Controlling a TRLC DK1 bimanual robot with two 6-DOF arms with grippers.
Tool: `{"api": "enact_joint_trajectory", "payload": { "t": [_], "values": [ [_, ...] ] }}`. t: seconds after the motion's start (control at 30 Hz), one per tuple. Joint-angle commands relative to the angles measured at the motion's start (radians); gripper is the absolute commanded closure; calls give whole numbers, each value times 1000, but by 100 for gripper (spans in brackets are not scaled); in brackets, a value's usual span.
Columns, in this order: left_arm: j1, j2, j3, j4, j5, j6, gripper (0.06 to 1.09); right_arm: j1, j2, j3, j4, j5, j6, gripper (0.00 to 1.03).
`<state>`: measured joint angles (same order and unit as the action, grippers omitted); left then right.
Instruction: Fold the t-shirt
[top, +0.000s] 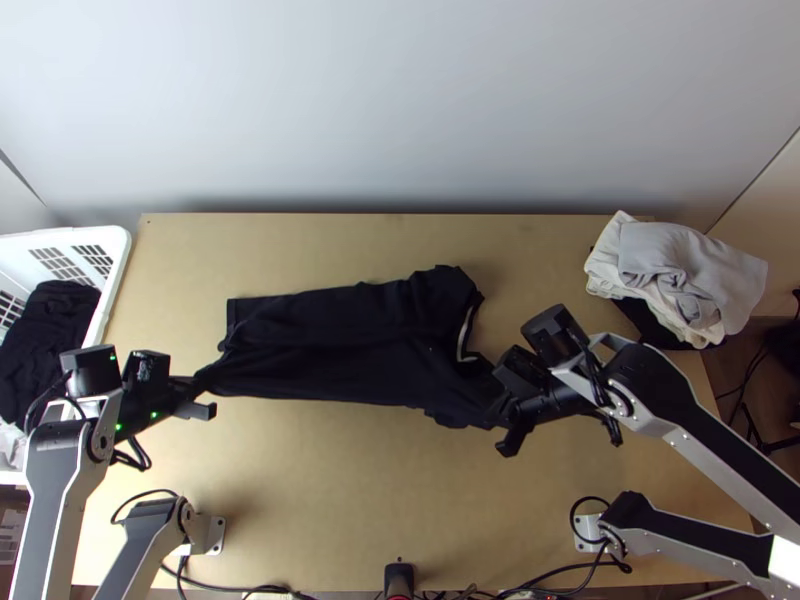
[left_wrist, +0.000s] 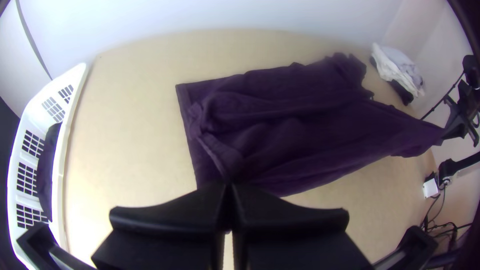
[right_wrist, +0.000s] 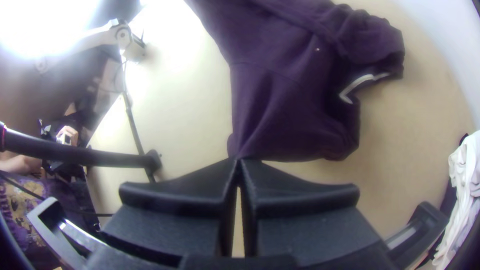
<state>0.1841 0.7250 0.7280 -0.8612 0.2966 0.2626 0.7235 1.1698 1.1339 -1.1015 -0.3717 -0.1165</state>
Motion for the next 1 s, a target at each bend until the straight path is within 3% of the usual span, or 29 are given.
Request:
{"api": "enact_joint_trajectory", "payload": {
  "t": [0.0, 0.17, 0.4, 0.97],
  "values": [
    [-2, -61, -29, -50, 1, 15, 105, 13, -39, -25, -51, -13, -2, 100],
    [-9, -52, -41, -38, 3, 15, 105, -4, -45, -63, -31, -10, -11, 100],
    [-11, 42, -30, 50, 3, 27, 105, -73, 8, -59, 101, 2, -45, 100],
    [0, 513, 206, 307, 1, 27, 105, -248, 501, 371, 184, 13, -141, 100]
  ]
}}
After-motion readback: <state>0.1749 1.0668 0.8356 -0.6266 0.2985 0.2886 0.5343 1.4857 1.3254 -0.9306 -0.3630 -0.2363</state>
